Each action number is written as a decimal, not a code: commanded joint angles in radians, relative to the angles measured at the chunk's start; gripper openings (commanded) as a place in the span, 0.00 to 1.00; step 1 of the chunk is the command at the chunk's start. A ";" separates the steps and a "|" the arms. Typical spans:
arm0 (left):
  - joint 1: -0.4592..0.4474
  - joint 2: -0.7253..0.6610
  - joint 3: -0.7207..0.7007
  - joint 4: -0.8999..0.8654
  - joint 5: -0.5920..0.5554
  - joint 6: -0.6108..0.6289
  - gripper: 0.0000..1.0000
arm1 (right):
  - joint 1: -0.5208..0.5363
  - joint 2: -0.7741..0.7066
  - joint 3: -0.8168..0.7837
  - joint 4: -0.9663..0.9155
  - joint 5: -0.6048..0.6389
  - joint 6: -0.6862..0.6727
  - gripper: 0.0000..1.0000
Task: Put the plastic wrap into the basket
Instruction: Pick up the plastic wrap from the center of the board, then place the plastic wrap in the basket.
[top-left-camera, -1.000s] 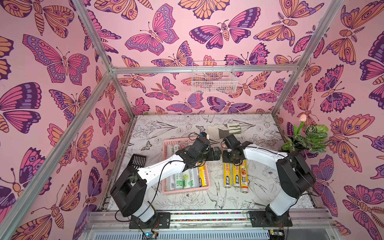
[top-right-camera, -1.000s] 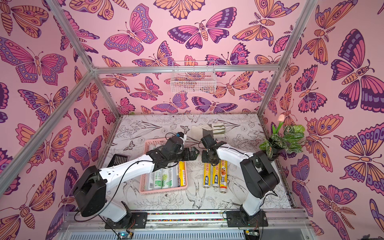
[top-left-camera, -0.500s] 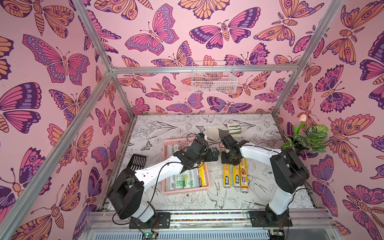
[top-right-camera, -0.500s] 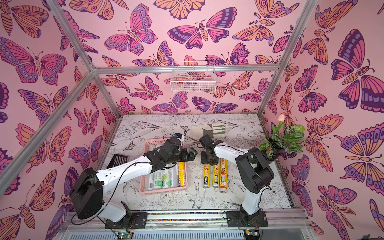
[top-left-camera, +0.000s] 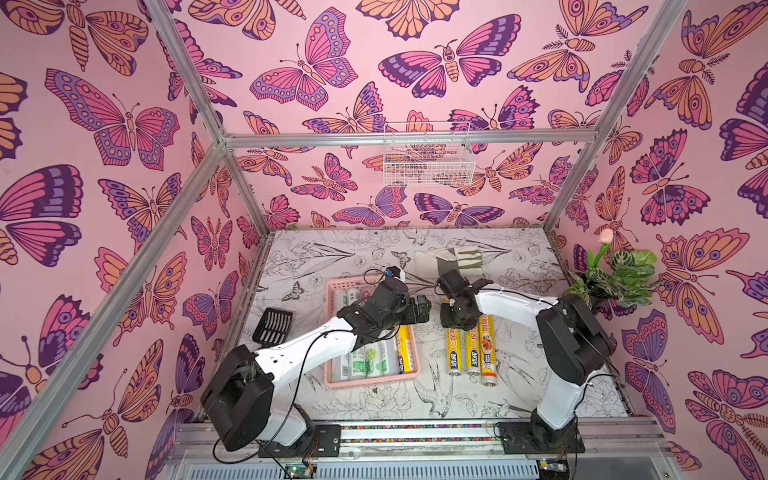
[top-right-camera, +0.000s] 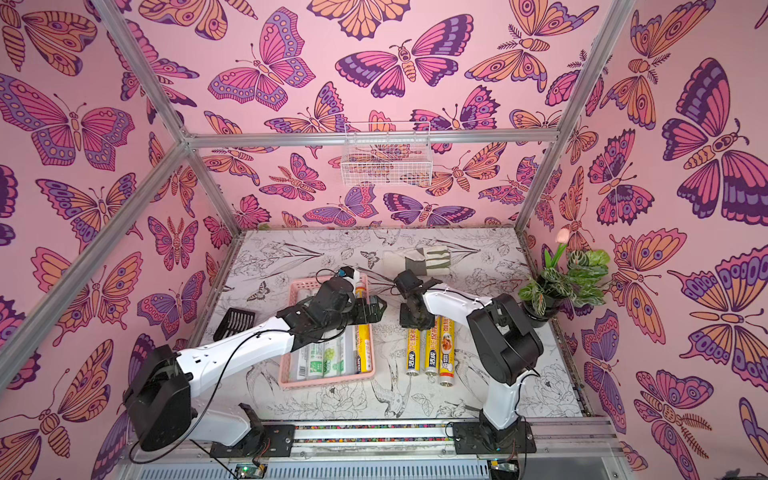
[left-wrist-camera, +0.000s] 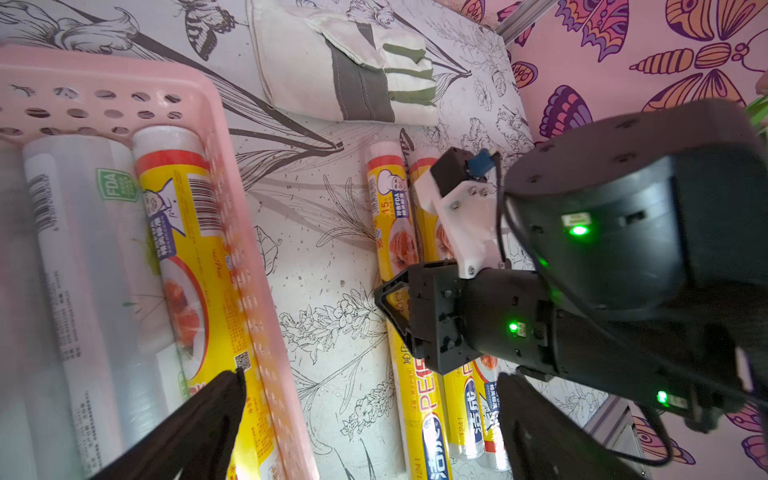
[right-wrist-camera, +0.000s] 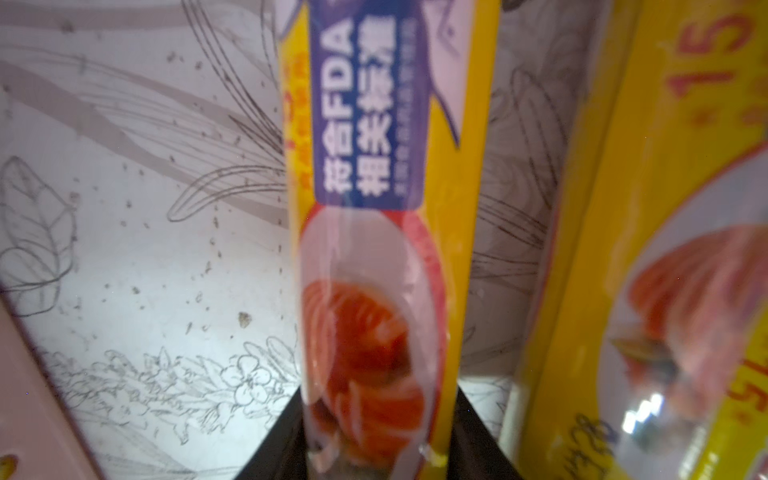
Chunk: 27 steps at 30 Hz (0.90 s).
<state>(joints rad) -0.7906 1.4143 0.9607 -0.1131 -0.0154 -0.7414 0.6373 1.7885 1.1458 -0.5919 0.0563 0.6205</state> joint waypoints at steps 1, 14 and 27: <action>0.013 -0.042 -0.030 -0.019 -0.060 0.004 1.00 | 0.007 -0.125 0.028 -0.021 0.026 0.001 0.32; 0.060 -0.323 -0.185 -0.020 -0.276 0.011 1.00 | 0.070 -0.251 0.116 0.177 -0.204 0.074 0.31; 0.067 -0.657 -0.340 -0.164 -0.469 -0.004 1.00 | 0.273 0.135 0.428 0.243 -0.333 0.136 0.31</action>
<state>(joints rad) -0.7311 0.7925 0.6468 -0.2043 -0.4187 -0.7418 0.8955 1.8919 1.5204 -0.3790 -0.2344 0.7307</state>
